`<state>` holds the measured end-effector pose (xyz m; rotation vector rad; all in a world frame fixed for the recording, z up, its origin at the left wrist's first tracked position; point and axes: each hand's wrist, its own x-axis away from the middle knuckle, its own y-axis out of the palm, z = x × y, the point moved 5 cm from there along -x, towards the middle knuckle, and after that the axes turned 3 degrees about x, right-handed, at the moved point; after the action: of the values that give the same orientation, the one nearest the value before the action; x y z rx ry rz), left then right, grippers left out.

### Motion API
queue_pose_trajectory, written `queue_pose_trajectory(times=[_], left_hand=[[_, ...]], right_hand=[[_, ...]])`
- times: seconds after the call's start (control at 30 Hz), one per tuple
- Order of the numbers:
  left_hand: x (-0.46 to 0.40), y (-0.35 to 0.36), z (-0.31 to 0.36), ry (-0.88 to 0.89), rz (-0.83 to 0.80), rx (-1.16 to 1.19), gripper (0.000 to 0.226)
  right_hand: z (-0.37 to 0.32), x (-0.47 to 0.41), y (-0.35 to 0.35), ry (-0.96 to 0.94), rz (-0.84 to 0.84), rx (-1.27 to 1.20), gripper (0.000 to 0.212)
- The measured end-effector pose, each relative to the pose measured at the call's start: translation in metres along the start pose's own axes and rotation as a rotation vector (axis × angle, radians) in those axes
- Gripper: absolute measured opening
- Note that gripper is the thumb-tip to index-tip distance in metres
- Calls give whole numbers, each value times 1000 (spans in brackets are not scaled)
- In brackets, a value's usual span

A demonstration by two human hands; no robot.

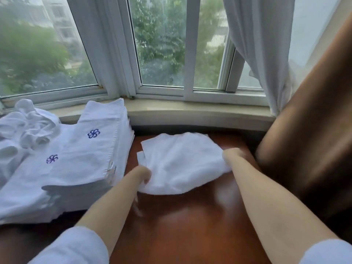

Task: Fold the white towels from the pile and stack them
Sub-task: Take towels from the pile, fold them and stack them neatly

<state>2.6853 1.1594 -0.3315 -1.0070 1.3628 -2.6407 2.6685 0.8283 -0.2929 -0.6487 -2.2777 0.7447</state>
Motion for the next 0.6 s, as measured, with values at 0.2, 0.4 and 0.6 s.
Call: queue_pose_trajectory(times=[0.2, 0.4, 0.6], left_hand=[[-2, 63, -59, -143, -86, 110, 68], [-27, 42, -58, -232, 73, 819, 56], [-8, -19, -42, 137, 521, 720, 14]], right_hand=[[77, 3, 61, 100, -249, 309, 39], [83, -5, 74, 154, -116, 156, 35], [50, 11, 32, 68, 307, 144, 38]])
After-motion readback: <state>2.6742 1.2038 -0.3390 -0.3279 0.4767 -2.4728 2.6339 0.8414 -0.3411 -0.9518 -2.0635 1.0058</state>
